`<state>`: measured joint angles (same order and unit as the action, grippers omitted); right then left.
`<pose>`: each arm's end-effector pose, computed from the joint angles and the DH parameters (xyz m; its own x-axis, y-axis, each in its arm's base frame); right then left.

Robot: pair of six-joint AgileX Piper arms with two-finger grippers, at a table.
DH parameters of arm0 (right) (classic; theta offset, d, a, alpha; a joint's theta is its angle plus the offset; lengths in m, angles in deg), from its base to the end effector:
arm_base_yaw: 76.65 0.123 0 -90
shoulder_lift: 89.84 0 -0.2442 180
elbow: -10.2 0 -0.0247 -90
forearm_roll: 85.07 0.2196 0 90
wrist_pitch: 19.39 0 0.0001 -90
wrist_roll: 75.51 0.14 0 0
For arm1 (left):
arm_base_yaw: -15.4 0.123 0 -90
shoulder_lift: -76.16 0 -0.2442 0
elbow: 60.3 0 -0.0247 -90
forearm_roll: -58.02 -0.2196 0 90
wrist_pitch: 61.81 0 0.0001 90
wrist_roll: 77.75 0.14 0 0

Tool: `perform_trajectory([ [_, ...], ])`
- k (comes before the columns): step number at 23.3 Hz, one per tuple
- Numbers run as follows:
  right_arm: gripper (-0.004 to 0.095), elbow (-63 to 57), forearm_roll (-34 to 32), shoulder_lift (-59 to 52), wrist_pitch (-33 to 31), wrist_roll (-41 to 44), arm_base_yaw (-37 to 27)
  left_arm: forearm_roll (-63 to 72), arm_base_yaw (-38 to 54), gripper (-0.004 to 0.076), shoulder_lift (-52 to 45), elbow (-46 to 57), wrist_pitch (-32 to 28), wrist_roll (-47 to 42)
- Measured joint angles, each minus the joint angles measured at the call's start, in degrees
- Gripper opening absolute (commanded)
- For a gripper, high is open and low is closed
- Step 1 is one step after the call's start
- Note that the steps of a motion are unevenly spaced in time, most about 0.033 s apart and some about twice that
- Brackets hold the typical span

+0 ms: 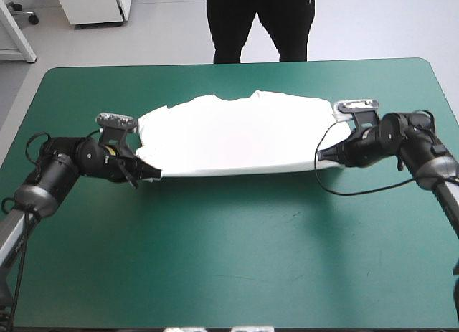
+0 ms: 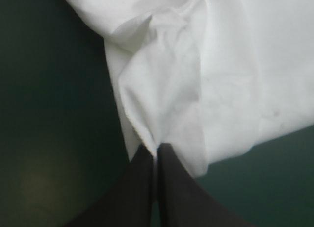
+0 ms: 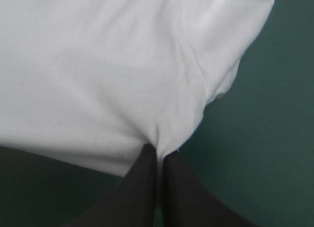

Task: Fold the cloth

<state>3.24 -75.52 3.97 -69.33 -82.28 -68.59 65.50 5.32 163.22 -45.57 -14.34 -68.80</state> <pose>0.2997 0.0604 0.2292 -0.8581 -0.1318 -0.4963 -0.2102 0.9720 0.1052 0.2725 -0.0621 0.2267 -0.8271 0.2154 -0.5192 0.2794 0.9590 -0.0472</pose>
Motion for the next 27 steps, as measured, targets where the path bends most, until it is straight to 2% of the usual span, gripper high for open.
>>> perform_trajectory([
  [9,-0.0017,-15.4,3.8,-9.7,-4.2,-0.1,0.0,0.8,0.0,-0.0009,-6.7,11.8,9.9,-1.5],
  [14,-0.0010,-20.4,4.7,-11.2,-6.1,-0.1,0.0,0.8,0.0,0.0003,-7.5,13.9,11.8,-1.5],
  [16,0.0088,-20.7,4.7,-11.2,-6.4,-0.3,0.0,0.6,0.0,0.0125,-7.5,13.9,11.8,-1.3],
  [17,0.0233,-20.7,4.4,-11.2,-6.4,-0.3,0.0,0.6,0.0,0.0291,-7.5,13.9,11.8,-1.0],
  [18,0.0304,-20.7,3.7,-11.2,-6.4,-0.3,0.0,0.2,0.0,0.0371,-7.5,13.9,11.8,0.3],
  [19,0.0470,-20.7,3.3,-11.2,-6.4,-0.4,0.0,0.1,0.0,0.0564,-7.5,13.9,11.8,0.6],
  [20,0.0559,-20.8,2.9,-11.2,-6.4,-0.5,0.0,0.1,0.0,0.0669,-7.5,13.9,12.0,1.1],
  [21,0.0588,-20.8,2.9,-11.2,-6.5,-0.5,0.0,0.1,0.0,0.0710,-7.5,13.9,12.4,1.1],
  [22,0.0584,-20.7,3.0,-11.2,-6.9,-0.4,0.0,0.0,0.0,0.0710,-7.5,13.8,13.4,1.1],
  [25,0.0581,-17.3,2.7,-12.2,-9.6,0.0,0.0,-1.8,0.0,0.0679,-8.3,11.1,17.8,0.2],
  [27,0.0581,-12.1,1.3,-14.0,-10.7,1.5,0.0,-4.6,0.0,0.0653,-10.6,7.1,18.5,-2.4],
])
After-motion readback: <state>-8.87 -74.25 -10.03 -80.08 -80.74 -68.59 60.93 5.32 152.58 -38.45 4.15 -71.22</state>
